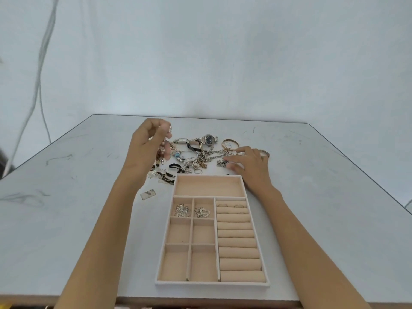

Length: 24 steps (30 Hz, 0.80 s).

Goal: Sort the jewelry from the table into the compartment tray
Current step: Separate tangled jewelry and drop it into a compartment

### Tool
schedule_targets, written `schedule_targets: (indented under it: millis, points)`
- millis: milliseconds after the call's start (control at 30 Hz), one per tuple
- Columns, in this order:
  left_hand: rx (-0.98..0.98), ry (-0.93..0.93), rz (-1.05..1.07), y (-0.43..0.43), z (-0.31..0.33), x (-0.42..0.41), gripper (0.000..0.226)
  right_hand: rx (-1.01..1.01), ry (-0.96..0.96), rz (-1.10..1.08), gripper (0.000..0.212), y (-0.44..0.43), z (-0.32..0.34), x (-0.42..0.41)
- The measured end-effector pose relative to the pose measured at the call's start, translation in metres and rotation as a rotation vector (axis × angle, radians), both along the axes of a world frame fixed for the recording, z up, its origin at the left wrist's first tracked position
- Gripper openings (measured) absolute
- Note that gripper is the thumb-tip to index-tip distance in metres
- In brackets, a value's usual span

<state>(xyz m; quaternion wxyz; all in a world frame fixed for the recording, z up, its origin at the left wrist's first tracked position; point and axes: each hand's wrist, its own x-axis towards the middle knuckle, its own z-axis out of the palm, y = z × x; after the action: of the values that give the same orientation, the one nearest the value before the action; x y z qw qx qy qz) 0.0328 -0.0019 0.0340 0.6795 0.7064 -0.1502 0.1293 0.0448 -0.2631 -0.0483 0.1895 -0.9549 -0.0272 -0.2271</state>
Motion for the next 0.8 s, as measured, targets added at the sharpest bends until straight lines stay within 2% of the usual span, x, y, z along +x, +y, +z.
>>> schedule_targets:
  millis: [167,400,533,600,800]
  points:
    - [-0.134,0.079,0.011,0.003,-0.02,-0.003,0.01,-0.04,0.109,0.041,0.025,0.004,0.014,0.011]
    - [-0.121,0.087,-0.025,-0.004,-0.022,-0.002,0.01,-0.025,0.07,0.085,0.009,0.006,0.014,0.016]
    - [-0.087,0.092,-0.043,-0.006,-0.027,-0.004,0.01,-0.012,0.125,0.097,0.013,0.003,0.011,0.02]
    - [-0.082,0.1,-0.033,-0.005,-0.029,-0.005,0.011,0.194,0.136,0.131,0.02,0.007,0.018,0.017]
    - [-0.078,0.116,-0.006,-0.005,-0.032,-0.006,0.011,1.074,0.115,0.289,0.021,0.023,0.05,0.002]
